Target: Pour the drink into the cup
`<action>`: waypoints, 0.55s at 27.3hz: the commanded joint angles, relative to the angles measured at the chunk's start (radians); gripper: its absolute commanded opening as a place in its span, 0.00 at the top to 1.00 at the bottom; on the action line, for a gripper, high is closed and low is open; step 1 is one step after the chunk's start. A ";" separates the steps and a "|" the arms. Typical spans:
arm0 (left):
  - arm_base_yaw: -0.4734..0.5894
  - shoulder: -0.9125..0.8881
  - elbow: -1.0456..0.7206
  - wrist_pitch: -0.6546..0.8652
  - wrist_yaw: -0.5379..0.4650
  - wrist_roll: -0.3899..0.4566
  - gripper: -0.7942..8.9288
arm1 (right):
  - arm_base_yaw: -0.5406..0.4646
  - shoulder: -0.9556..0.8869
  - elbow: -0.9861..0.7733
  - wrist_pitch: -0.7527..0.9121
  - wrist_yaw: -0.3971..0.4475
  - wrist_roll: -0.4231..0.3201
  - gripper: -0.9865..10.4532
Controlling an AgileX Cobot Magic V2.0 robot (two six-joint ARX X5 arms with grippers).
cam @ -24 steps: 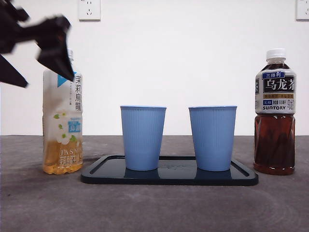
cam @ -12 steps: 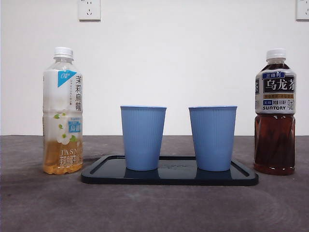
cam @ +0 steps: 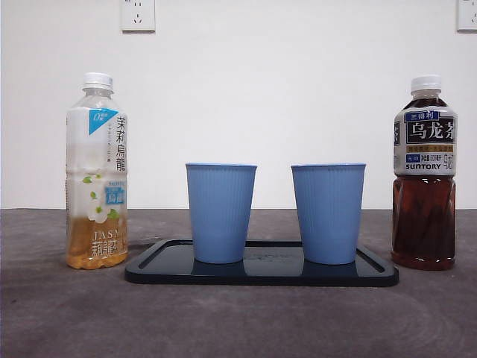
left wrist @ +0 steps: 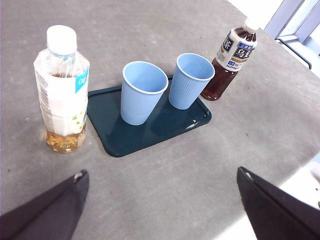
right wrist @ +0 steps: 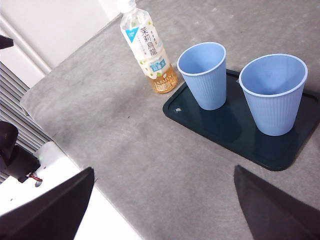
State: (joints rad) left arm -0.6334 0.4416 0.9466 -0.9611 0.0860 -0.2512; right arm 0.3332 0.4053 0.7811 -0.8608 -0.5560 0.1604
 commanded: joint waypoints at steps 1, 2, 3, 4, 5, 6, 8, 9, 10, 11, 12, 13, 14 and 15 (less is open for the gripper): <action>-0.008 0.002 0.016 0.011 0.008 0.046 0.59 | 0.004 0.003 0.017 0.011 -0.001 -0.011 0.65; -0.008 0.002 0.016 0.010 0.008 0.064 0.77 | 0.004 0.003 0.017 0.011 -0.001 -0.011 0.80; -0.008 0.002 0.016 0.010 0.008 0.076 0.92 | 0.004 0.003 0.017 0.011 -0.001 -0.013 0.93; -0.008 0.002 0.016 0.013 0.008 0.076 0.89 | 0.004 0.003 0.017 0.016 0.005 -0.014 0.89; -0.008 0.002 0.016 0.015 0.008 0.076 0.91 | 0.004 0.003 0.017 0.019 0.006 -0.011 0.90; -0.008 0.002 0.016 0.015 0.008 0.074 0.91 | 0.004 0.003 0.017 0.021 0.003 -0.006 0.90; -0.008 0.002 0.016 0.013 0.008 0.075 0.91 | 0.004 0.003 0.017 0.023 -0.011 0.010 0.90; -0.008 0.002 0.016 0.013 0.008 0.075 0.91 | 0.004 0.003 0.017 0.023 -0.017 0.009 0.90; -0.008 0.002 0.016 0.013 0.008 0.075 0.91 | 0.004 0.003 0.017 0.023 -0.017 0.009 0.90; -0.008 0.002 0.017 0.013 0.008 0.075 0.91 | 0.004 0.003 0.017 0.023 -0.017 0.009 0.90; -0.008 0.002 0.016 0.013 0.008 0.075 0.91 | 0.004 0.003 0.017 0.023 -0.017 0.009 0.90; -0.008 0.002 0.016 0.013 0.008 0.075 0.91 | 0.004 0.003 0.017 0.023 -0.017 0.009 0.90; -0.008 0.002 0.016 0.013 0.008 0.075 0.91 | 0.004 0.003 0.017 0.023 -0.017 0.008 0.90; -0.008 0.002 0.016 0.013 0.008 0.075 0.91 | 0.004 0.003 0.017 0.023 -0.017 0.008 0.90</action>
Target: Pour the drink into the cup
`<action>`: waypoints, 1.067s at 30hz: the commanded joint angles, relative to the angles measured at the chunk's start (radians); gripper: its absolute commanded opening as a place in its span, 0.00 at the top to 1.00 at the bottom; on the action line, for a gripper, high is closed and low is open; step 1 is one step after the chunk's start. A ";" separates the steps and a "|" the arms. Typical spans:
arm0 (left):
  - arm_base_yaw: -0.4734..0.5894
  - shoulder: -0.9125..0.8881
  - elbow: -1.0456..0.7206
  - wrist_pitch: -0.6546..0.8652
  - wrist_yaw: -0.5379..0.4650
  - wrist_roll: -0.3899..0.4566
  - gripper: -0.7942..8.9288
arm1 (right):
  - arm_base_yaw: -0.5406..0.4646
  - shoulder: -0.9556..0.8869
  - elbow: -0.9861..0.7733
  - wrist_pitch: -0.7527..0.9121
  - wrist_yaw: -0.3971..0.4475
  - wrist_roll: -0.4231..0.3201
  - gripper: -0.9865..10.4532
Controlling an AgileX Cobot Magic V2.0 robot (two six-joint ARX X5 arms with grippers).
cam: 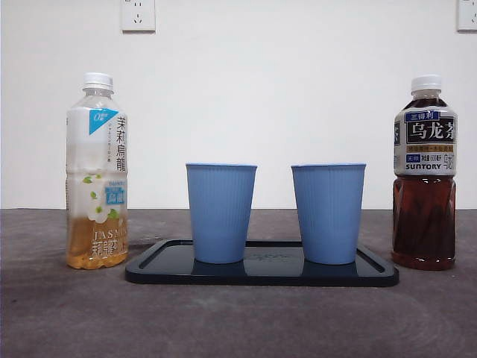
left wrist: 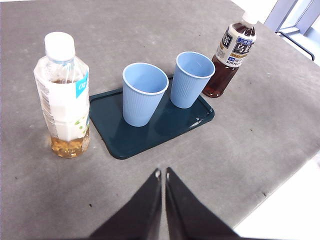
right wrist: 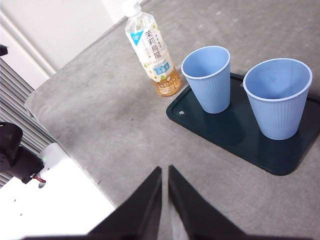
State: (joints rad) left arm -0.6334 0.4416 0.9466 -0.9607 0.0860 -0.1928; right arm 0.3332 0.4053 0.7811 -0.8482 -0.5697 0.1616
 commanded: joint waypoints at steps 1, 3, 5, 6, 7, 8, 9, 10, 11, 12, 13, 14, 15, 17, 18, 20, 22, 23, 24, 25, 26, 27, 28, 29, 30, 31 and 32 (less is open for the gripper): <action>-0.008 0.002 0.016 0.012 0.008 0.016 0.91 | 0.004 0.003 0.017 0.010 -0.003 0.008 0.90; -0.008 0.002 0.016 0.012 0.008 0.016 0.91 | 0.004 0.003 0.017 0.010 -0.003 0.007 0.90; -0.008 0.002 0.016 0.012 0.008 0.016 0.91 | 0.004 0.003 0.017 0.010 -0.003 0.007 0.90; -0.008 0.002 0.016 0.012 0.008 0.016 0.91 | 0.004 0.003 0.017 0.010 -0.003 0.008 0.90; -0.008 0.002 0.016 0.014 0.008 0.016 0.91 | 0.004 0.003 0.017 0.010 -0.003 0.007 0.90; -0.003 0.001 0.013 0.014 0.008 0.016 0.91 | 0.004 0.003 0.017 0.010 -0.003 0.007 0.90; 0.011 -0.001 0.013 0.010 0.008 0.016 0.91 | 0.004 0.003 0.017 0.010 -0.003 0.008 0.90; 0.032 -0.009 0.012 0.011 0.008 0.016 0.91 | 0.004 0.003 0.017 0.010 -0.003 0.008 0.90; 0.056 -0.014 0.010 0.012 0.008 0.016 0.91 | 0.004 0.003 0.017 0.010 -0.003 0.007 0.90; 0.088 -0.016 0.006 0.012 0.008 0.016 0.91 | 0.004 0.003 0.017 0.010 -0.003 0.008 0.90; 0.131 -0.021 -0.003 0.014 0.008 0.016 0.91 | 0.004 0.003 0.017 0.010 -0.003 0.008 0.90; 0.172 -0.027 -0.014 0.018 0.008 0.016 0.91 | 0.004 0.003 0.018 0.010 -0.003 0.008 0.90; 0.227 -0.037 -0.033 0.024 0.008 0.018 0.91 | 0.004 0.003 0.017 0.010 -0.003 0.007 0.90; 0.336 -0.068 -0.096 0.072 0.007 0.085 0.91 | 0.004 0.003 0.017 0.010 -0.003 0.008 0.90; 0.397 -0.092 -0.142 0.108 0.006 0.116 0.91 | 0.004 0.003 0.017 0.010 -0.003 0.007 0.90; 0.495 -0.145 -0.234 0.177 0.007 0.154 0.91 | 0.004 0.003 0.018 0.010 -0.003 0.007 0.90; 0.560 -0.198 -0.341 0.272 0.006 0.156 0.91 | 0.004 0.003 0.018 0.011 -0.003 0.007 0.90; 0.576 -0.220 -0.388 0.316 0.007 0.156 0.91 | 0.004 0.003 0.017 0.010 -0.003 0.007 0.90; 0.587 -0.246 -0.441 0.366 0.006 0.156 0.91 | 0.004 0.003 0.018 0.011 -0.003 0.007 0.90; 0.593 -0.271 -0.493 0.410 0.007 0.156 0.91 | 0.004 0.003 0.017 0.010 -0.003 0.007 0.90; 0.594 -0.291 -0.535 0.447 0.007 0.156 0.91 | 0.004 0.003 0.018 0.010 -0.003 0.008 0.90; 0.594 -0.313 -0.585 0.495 0.006 0.158 0.91 | 0.004 0.003 0.018 0.010 -0.004 0.007 0.90; 0.594 -0.334 -0.634 0.542 0.006 0.157 0.91 | 0.004 0.003 0.018 0.010 -0.003 0.007 0.90; 0.594 -0.352 -0.675 0.584 0.006 0.155 0.91 | 0.004 0.003 0.018 0.010 -0.003 0.007 0.90; 0.594 -0.372 -0.720 0.630 0.007 0.155 0.91 | 0.004 0.003 0.018 0.011 -0.003 0.008 0.90; 0.594 -0.390 -0.760 0.673 0.006 0.155 0.91 | 0.004 0.003 0.018 0.010 -0.003 0.007 0.90; 0.594 -0.404 -0.791 0.704 0.007 0.155 0.91 | 0.004 0.003 0.018 0.011 -0.003 0.007 0.90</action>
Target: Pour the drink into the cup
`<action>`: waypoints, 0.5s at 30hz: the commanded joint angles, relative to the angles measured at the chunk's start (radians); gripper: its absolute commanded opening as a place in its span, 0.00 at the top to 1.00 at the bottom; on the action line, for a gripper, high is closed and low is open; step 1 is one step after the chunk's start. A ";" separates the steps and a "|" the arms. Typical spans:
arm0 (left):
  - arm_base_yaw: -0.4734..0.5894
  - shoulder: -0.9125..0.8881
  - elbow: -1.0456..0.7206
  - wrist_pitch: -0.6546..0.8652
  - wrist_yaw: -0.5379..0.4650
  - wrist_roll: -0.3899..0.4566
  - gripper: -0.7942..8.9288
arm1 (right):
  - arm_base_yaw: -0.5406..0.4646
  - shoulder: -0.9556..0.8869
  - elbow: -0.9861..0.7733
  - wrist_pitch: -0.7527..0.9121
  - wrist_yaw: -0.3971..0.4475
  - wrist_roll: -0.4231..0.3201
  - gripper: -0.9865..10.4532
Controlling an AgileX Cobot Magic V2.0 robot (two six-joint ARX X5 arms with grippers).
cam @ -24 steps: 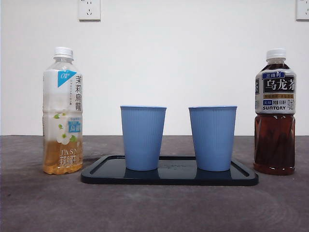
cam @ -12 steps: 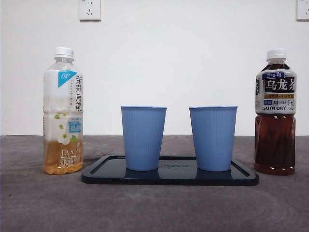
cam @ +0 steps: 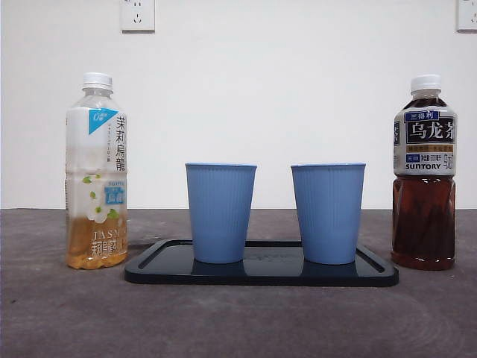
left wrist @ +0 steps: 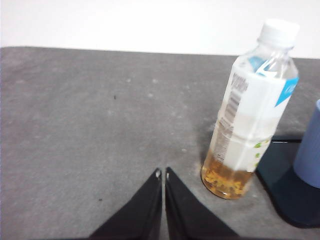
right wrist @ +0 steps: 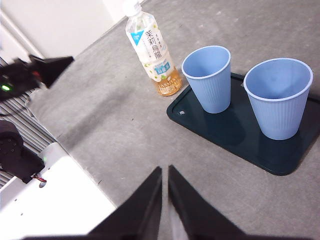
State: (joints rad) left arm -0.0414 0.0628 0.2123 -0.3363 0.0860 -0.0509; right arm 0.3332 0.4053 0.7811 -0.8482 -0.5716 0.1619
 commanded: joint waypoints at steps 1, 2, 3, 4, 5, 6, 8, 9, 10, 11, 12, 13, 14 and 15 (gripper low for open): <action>0.002 -0.041 -0.088 0.109 0.007 0.013 0.91 | 0.004 0.003 0.018 0.010 -0.002 0.007 0.90; 0.002 -0.055 -0.112 0.128 0.007 0.013 0.91 | 0.004 0.003 0.018 0.010 -0.002 0.007 0.90; 0.002 -0.060 -0.130 0.143 0.006 0.013 0.91 | 0.004 0.003 0.018 0.010 -0.002 0.007 0.90; 0.002 -0.060 -0.147 0.155 0.006 0.014 0.91 | 0.004 0.003 0.018 0.011 -0.002 0.007 0.90; 0.002 -0.060 -0.159 0.154 0.006 0.015 0.91 | 0.004 0.003 0.018 0.011 -0.001 0.007 0.90; 0.002 -0.060 -0.166 0.151 0.006 0.017 0.91 | 0.004 0.003 0.018 0.010 -0.001 0.007 0.90; 0.002 -0.060 -0.181 0.150 0.006 0.016 0.91 | 0.004 0.003 0.018 0.010 -0.001 0.007 0.90; 0.002 -0.060 -0.186 0.150 0.006 0.016 0.91 | 0.004 0.003 0.018 0.011 -0.002 0.007 0.90; 0.002 -0.060 -0.192 0.150 0.006 0.016 0.91 | 0.004 0.003 0.018 0.011 -0.002 0.007 0.90; 0.002 -0.060 -0.198 0.150 0.006 0.016 0.91 | 0.004 0.003 0.018 0.011 -0.002 0.007 0.90; 0.002 -0.060 -0.200 0.151 0.005 0.016 0.91 | 0.004 0.003 0.018 0.011 -0.002 0.007 0.90; 0.002 -0.060 -0.200 0.154 -0.003 0.016 0.91 | 0.004 0.003 0.018 0.011 -0.002 0.007 0.90; 0.002 -0.060 -0.200 0.154 -0.012 0.016 0.91 | 0.004 0.003 0.018 0.011 -0.001 0.007 0.90; 0.002 -0.060 -0.200 0.153 -0.024 0.016 0.91 | 0.004 0.003 0.018 0.011 -0.001 0.007 0.90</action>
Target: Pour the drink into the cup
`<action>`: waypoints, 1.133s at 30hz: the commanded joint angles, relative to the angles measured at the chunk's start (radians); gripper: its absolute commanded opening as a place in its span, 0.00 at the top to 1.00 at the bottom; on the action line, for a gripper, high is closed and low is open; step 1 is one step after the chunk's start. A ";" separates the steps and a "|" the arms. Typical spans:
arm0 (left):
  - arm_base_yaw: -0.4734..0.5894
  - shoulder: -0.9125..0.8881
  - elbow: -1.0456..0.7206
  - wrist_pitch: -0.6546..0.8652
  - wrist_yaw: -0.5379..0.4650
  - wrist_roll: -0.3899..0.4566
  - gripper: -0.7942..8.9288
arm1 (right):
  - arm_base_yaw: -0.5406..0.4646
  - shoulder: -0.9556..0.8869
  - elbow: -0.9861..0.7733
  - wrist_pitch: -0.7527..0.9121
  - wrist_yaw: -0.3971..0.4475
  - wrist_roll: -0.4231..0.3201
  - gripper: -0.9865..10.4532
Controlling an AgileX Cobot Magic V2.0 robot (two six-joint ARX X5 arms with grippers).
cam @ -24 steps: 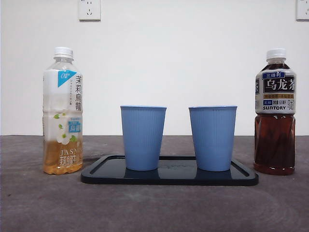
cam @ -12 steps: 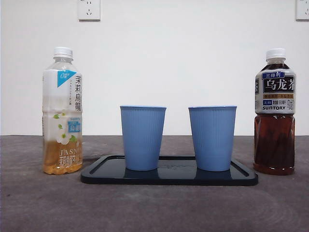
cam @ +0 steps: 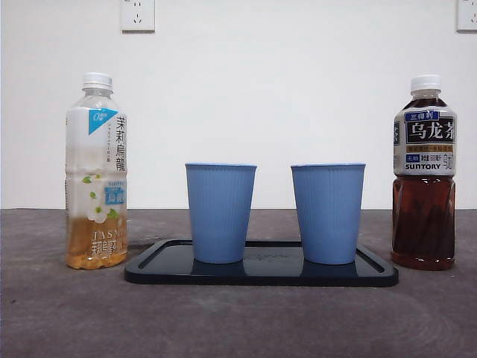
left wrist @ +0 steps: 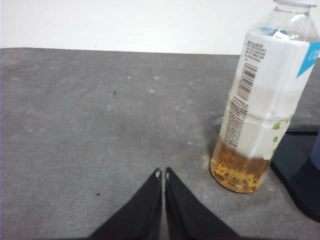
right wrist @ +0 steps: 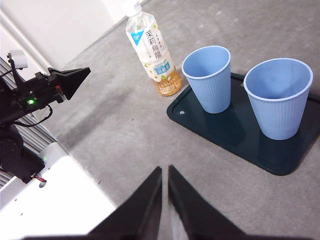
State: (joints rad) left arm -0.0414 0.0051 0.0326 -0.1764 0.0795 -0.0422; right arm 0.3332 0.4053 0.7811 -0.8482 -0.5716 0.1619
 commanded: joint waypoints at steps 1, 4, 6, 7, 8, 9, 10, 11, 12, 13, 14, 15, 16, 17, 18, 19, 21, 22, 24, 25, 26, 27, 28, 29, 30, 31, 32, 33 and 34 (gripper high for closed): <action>0.002 -0.002 -0.020 -0.011 -0.028 0.007 0.91 | 0.004 0.003 0.018 0.011 -0.001 0.007 0.90; 0.002 -0.002 -0.020 -0.011 -0.036 0.008 0.91 | 0.004 0.003 0.018 0.011 -0.002 0.007 0.90; 0.005 -0.002 -0.020 -0.011 -0.039 0.008 0.91 | 0.004 0.003 0.018 0.011 -0.002 0.007 0.90; 0.008 -0.002 -0.020 -0.012 -0.042 0.008 0.91 | 0.004 0.003 0.018 0.011 -0.001 0.007 0.90; 0.012 -0.002 -0.020 -0.012 -0.048 0.007 0.91 | 0.004 0.003 0.018 0.011 -0.001 0.007 0.90; 0.016 -0.002 -0.020 -0.012 -0.051 0.007 0.91 | 0.004 0.003 0.018 0.011 -0.001 0.007 0.90; 0.019 -0.002 -0.020 -0.012 -0.053 0.007 0.91 | 0.004 0.003 0.018 0.011 -0.001 0.007 0.90; 0.021 -0.002 -0.020 -0.012 -0.054 0.007 0.91 | 0.004 0.003 0.018 0.011 -0.002 0.007 0.90; 0.022 -0.002 -0.020 -0.012 -0.054 0.005 0.91 | 0.004 0.003 0.018 0.011 -0.002 0.007 0.90; 0.021 -0.002 -0.020 -0.011 -0.054 0.004 0.91 | 0.004 0.003 0.018 0.011 -0.002 0.007 0.90; 0.021 -0.002 -0.020 -0.010 -0.054 0.004 0.91 | 0.004 0.003 0.018 0.011 -0.001 0.007 0.90; 0.021 -0.002 -0.020 -0.010 -0.054 0.004 0.91 | 0.004 0.003 0.018 0.011 -0.002 0.007 0.90; 0.021 -0.002 -0.020 -0.011 -0.054 0.004 0.91 | 0.004 0.003 0.018 0.011 -0.002 0.007 0.90; 0.021 -0.002 -0.020 -0.011 -0.054 0.004 0.91 | 0.004 0.003 0.018 0.011 -0.002 0.007 0.90; 0.021 -0.002 -0.020 -0.011 -0.054 0.004 0.91 | 0.004 0.003 0.018 0.011 -0.001 0.007 0.90; 0.021 -0.002 -0.020 -0.010 -0.054 0.004 0.91 | 0.004 0.003 0.018 0.011 -0.002 0.007 0.90; 0.021 -0.002 -0.020 -0.011 -0.054 0.004 0.91 | 0.004 0.003 0.018 0.011 -0.001 0.007 0.90; 0.021 -0.002 -0.020 -0.011 -0.054 0.004 0.91 | 0.004 0.003 0.018 0.011 -0.001 0.007 0.90; 0.022 -0.002 -0.020 -0.010 -0.054 0.004 0.91 | 0.004 0.003 0.018 0.011 -0.002 0.007 0.90; 0.021 -0.002 -0.020 -0.011 -0.054 0.004 0.91 | 0.004 0.003 0.018 0.011 -0.001 0.007 0.90; 0.021 -0.002 -0.019 -0.010 -0.054 0.004 0.91 | 0.004 0.003 0.018 0.011 -0.002 0.007 0.90; 0.021 -0.002 -0.020 -0.011 -0.054 0.004 0.91 | 0.004 0.003 0.018 0.011 -0.002 0.007 0.90; 0.021 -0.002 -0.020 -0.010 -0.054 0.004 0.91 | 0.004 0.003 0.018 0.011 -0.002 0.007 0.90; 0.021 -0.002 -0.020 -0.011 -0.054 0.004 0.91 | 0.004 0.003 0.018 0.011 -0.002 0.007 0.90; 0.021 -0.002 -0.020 -0.011 -0.054 0.004 0.91 | 0.004 0.003 0.018 0.011 -0.001 0.007 0.90; 0.021 -0.002 -0.020 -0.011 -0.054 0.004 0.91 | 0.004 0.003 0.018 0.011 -0.002 0.007 0.90; 0.021 -0.002 -0.020 -0.011 -0.054 0.004 0.91 | 0.004 0.003 0.018 0.011 -0.001 0.007 0.90; 0.021 -0.002 -0.020 -0.011 -0.054 0.004 0.91 | 0.004 0.003 0.018 0.012 -0.002 0.007 0.90; 0.022 -0.002 -0.019 -0.010 -0.054 0.004 0.91 | -0.002 0.000 0.018 0.014 0.009 0.003 0.90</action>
State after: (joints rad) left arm -0.0216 0.0051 0.0322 -0.1802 0.0288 -0.0425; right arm 0.3321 0.4053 0.7811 -0.8474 -0.5682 0.1616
